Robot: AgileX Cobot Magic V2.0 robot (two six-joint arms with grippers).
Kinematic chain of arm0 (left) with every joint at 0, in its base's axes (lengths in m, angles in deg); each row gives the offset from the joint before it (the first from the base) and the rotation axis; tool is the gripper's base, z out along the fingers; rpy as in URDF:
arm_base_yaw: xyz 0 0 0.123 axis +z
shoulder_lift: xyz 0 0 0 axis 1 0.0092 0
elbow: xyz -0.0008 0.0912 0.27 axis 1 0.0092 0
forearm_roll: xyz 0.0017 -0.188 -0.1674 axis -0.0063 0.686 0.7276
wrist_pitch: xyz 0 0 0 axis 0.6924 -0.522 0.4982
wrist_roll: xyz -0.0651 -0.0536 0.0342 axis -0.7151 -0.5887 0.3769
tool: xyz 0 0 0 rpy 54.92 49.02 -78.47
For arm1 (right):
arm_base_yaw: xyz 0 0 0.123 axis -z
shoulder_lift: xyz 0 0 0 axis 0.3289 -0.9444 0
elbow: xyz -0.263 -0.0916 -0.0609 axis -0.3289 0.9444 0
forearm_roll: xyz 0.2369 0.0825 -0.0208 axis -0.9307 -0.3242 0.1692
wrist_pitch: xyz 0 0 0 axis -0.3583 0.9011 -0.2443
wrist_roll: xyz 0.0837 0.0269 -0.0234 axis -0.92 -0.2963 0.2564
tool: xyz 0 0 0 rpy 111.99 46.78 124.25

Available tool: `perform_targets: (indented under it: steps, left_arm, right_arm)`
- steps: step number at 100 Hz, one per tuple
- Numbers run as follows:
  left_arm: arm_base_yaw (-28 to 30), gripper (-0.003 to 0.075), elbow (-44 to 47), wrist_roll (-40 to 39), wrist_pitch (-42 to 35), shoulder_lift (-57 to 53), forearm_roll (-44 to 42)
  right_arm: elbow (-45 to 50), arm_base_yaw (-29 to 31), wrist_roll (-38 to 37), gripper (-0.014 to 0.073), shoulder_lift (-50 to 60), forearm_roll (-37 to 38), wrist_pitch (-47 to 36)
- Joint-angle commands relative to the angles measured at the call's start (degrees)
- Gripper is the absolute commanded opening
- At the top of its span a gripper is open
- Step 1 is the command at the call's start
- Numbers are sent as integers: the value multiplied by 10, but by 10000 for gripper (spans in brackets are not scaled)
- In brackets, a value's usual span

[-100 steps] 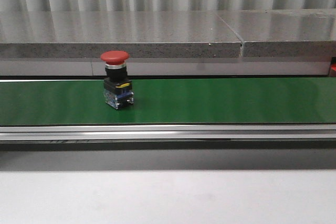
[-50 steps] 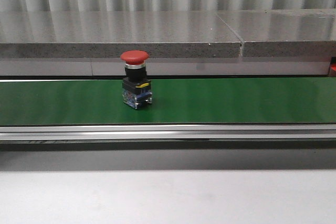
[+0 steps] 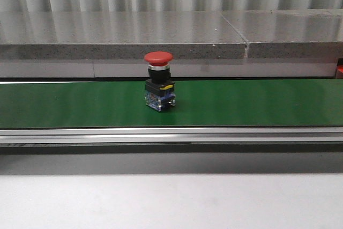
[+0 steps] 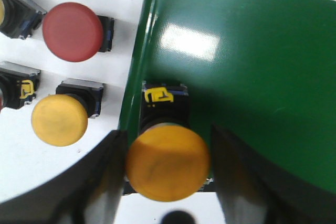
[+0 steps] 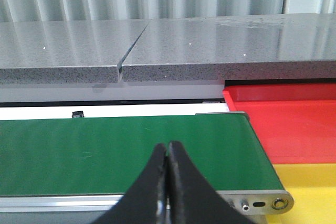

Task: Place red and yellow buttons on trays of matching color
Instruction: 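Lower the yellow button onto the belt and open the left gripper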

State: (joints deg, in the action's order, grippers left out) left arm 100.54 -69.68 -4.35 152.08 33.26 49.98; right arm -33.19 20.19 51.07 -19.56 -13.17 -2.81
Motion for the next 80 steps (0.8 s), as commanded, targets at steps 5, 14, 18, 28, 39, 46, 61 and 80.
perform_targets:
  steps: [5, 14, 18, 28, 39, 46, 61, 80]
  left_arm:
    - [-5, 526, -19, 11, -21, -20, 29]
    - [-6, 538, -19, 15, -34, -24, 40]
    - [-9, 529, -19, 15, -43, -27, 40]
    - [-18, 508, -19, 19, -71, -47, 40]
    - [-39, 472, -19, 38, -89, -73, 40]
    - [-55, 431, -19, 43, -96, -91, 41]
    - [-98, 267, -3, 43, -125, -137, 43]
    - [-143, 24, 53, 43, -176, -206, 43]
  right_arm:
    - [-11, 3, 5, -66, 12, 5, -43]
    - [-11, 3, 5, -66, 12, 5, -43]
    - [-11, 3, 5, -66, 12, 5, -43]
    - [-11, 3, 5, -66, 12, 5, -43]
    - [-11, 3, 5, -66, 12, 5, -43]
    - [-11, 3, 5, -66, 12, 5, -43]
    - [-11, 3, 5, -66, 12, 5, -43]
    - [-11, 3, 5, -66, 12, 5, -43]
